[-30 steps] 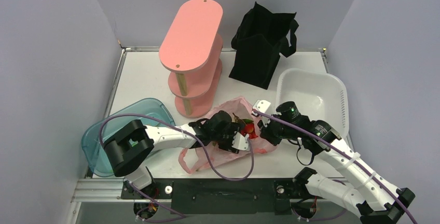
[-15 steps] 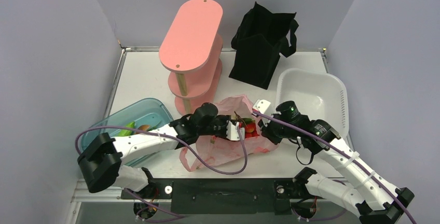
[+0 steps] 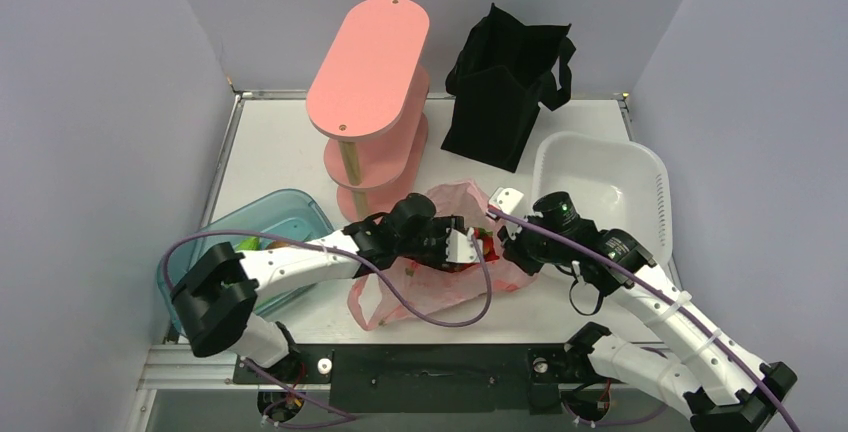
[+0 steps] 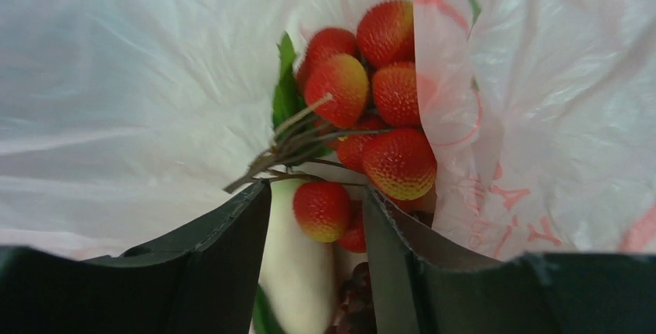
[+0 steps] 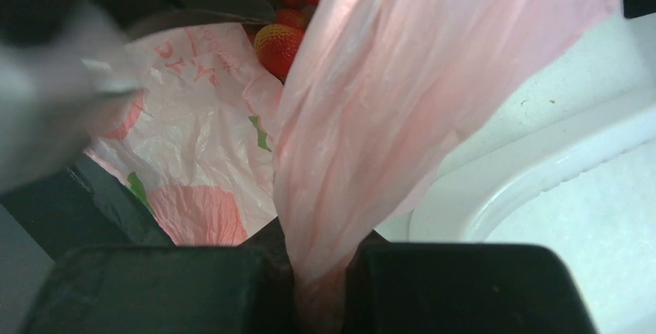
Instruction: Untie the knot of the grocery bags and take out the mixed food
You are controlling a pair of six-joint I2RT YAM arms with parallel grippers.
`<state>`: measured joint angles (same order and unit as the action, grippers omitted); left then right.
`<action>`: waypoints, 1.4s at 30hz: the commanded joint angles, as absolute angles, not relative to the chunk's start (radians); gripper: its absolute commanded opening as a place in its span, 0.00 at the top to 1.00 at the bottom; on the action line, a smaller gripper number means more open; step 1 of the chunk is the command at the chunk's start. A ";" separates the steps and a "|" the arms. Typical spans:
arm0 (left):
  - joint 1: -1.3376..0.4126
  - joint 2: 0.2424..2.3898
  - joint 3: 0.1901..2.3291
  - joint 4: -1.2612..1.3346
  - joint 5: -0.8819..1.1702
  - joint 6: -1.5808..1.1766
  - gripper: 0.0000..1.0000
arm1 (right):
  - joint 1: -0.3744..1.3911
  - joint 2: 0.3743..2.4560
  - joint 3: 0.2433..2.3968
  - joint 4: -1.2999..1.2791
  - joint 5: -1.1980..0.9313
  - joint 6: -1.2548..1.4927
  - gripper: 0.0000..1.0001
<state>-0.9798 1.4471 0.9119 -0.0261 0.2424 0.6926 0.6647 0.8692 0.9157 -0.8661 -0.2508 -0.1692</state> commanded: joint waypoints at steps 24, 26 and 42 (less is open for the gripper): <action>-0.955 1.499 0.944 0.048 0.228 0.744 1.00 | 0.631 0.864 0.959 -0.832 -0.292 -0.145 1.00; -0.957 1.448 0.968 0.021 0.267 0.719 1.00 | 0.629 0.875 0.968 -0.819 -0.299 -0.119 1.00; -0.963 1.089 0.991 -0.095 0.388 0.827 1.00 | 0.577 0.938 1.151 -0.741 -0.405 0.066 0.56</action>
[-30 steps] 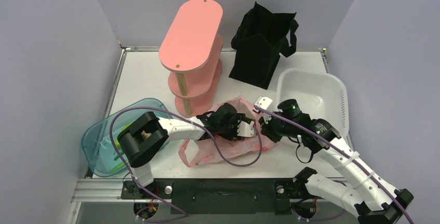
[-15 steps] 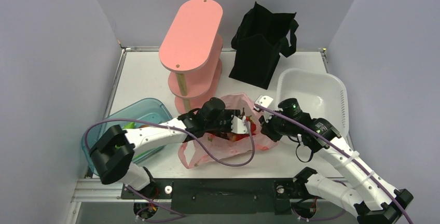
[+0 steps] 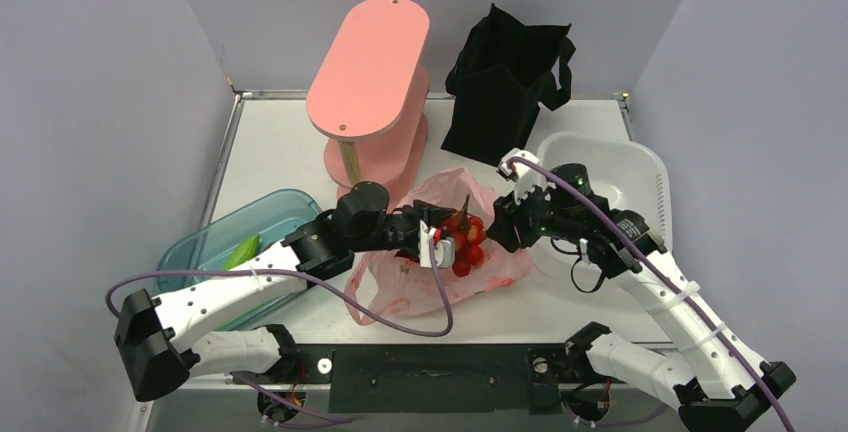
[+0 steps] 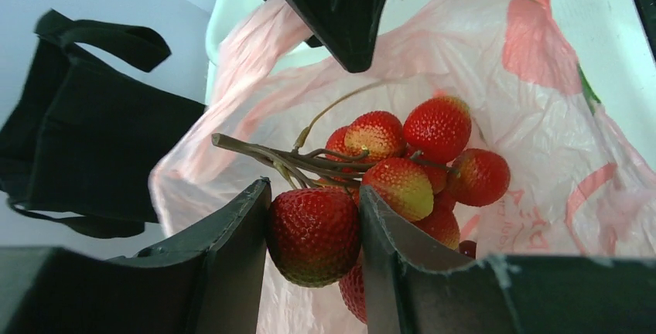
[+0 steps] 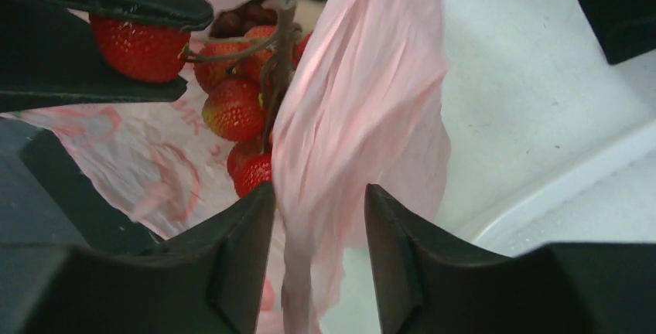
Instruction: Untie the knot of the grocery bags and take out the mixed food
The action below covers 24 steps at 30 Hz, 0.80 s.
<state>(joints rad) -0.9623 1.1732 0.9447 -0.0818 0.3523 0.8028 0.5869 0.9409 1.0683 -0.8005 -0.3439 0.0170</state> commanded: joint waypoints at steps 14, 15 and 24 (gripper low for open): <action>-0.967 1.004 1.037 -0.071 0.361 0.898 1.00 | 0.620 1.012 1.365 -0.658 -0.494 0.073 0.22; -0.968 0.999 1.045 -0.071 0.360 0.902 1.00 | 0.641 1.022 1.367 -0.649 -0.495 0.068 0.22; -0.971 0.947 1.058 -0.060 0.359 0.942 1.00 | 0.730 1.066 1.307 -0.585 -0.446 0.048 0.24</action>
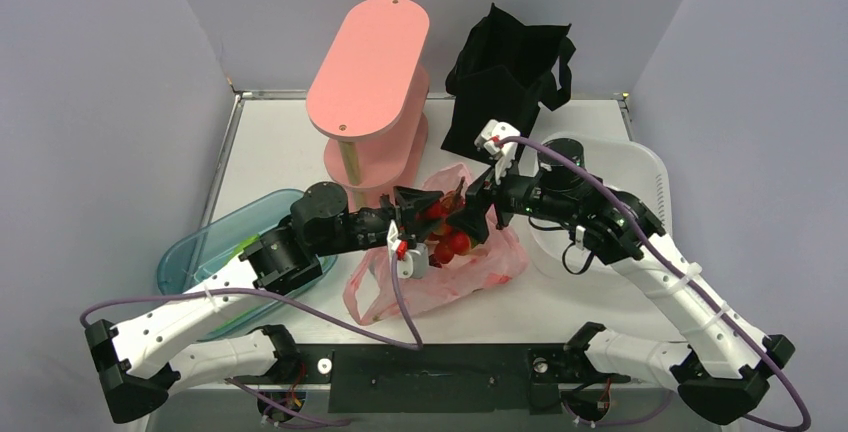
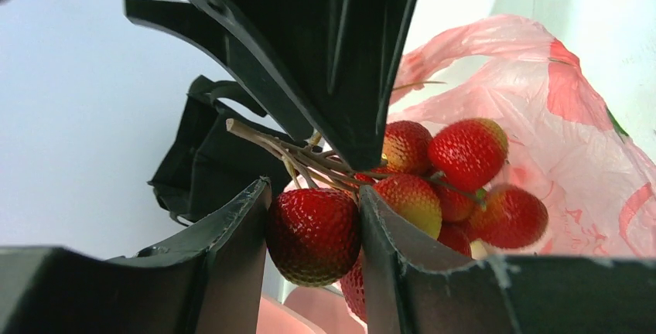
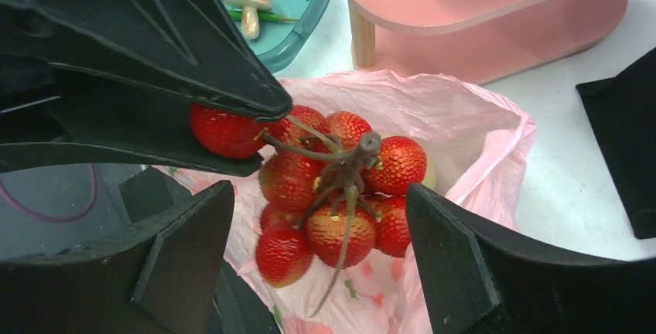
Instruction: Untie the knot of the grocery bags and take out the mixed food
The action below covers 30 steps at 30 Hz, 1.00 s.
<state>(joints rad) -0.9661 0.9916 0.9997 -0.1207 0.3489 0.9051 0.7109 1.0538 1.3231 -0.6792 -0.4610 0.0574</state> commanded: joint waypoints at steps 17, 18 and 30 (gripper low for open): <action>-0.990 0.905 1.067 -0.101 0.182 0.855 0.63 | 0.647 1.066 1.461 -0.557 -0.380 0.018 1.00; -0.988 0.899 1.066 -0.115 0.167 0.845 0.62 | 0.636 1.064 1.475 -0.558 -0.383 0.028 1.00; -0.968 0.746 0.901 -0.145 0.127 0.725 0.54 | 0.374 1.028 1.541 -0.583 -0.421 0.077 1.00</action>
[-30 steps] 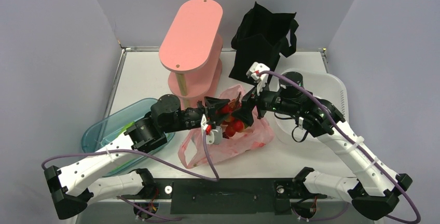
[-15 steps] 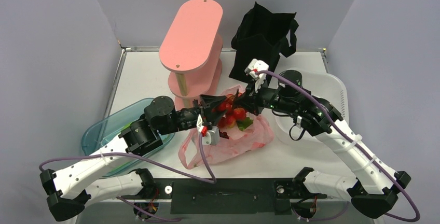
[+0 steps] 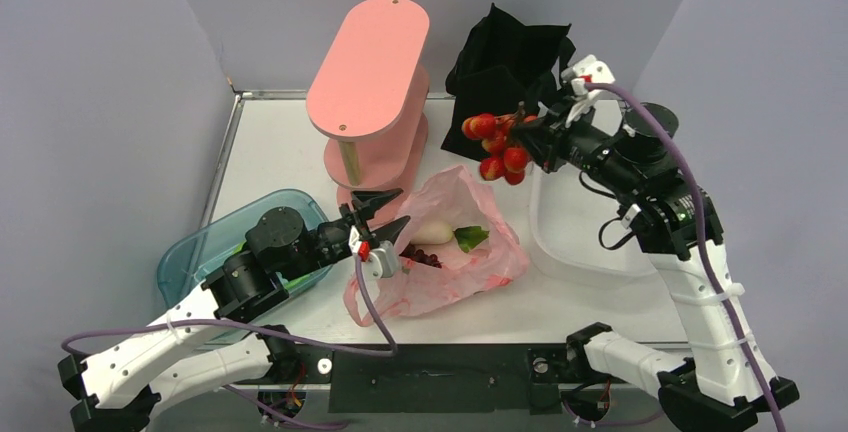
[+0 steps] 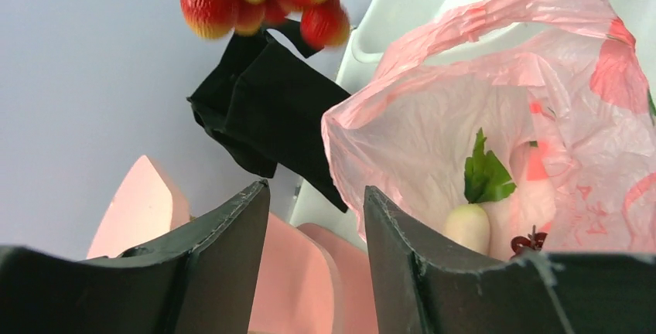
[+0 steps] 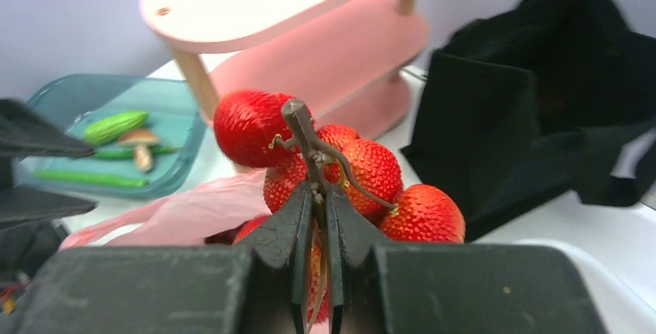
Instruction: Untie the knot of the grocery bags and take out the mixed food
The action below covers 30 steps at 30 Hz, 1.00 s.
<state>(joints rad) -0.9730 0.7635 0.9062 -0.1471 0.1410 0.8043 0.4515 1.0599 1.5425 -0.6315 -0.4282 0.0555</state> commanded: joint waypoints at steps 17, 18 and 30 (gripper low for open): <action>-1.018 1.083 0.986 -0.390 0.307 0.555 0.55 | -0.317 1.069 1.408 -0.788 -0.545 -0.052 1.00; -1.024 1.123 0.988 -0.385 0.293 0.564 0.55 | -0.327 1.073 1.394 -0.799 -0.533 -0.105 1.00; -1.027 1.455 0.984 -0.234 0.018 0.610 0.59 | -0.350 1.234 1.214 -0.788 -0.292 -0.342 1.00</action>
<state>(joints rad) -1.0267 1.4143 0.9676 -0.3653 0.1337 0.5880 -0.3416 1.1954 1.2247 -0.8322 -0.3847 -0.2451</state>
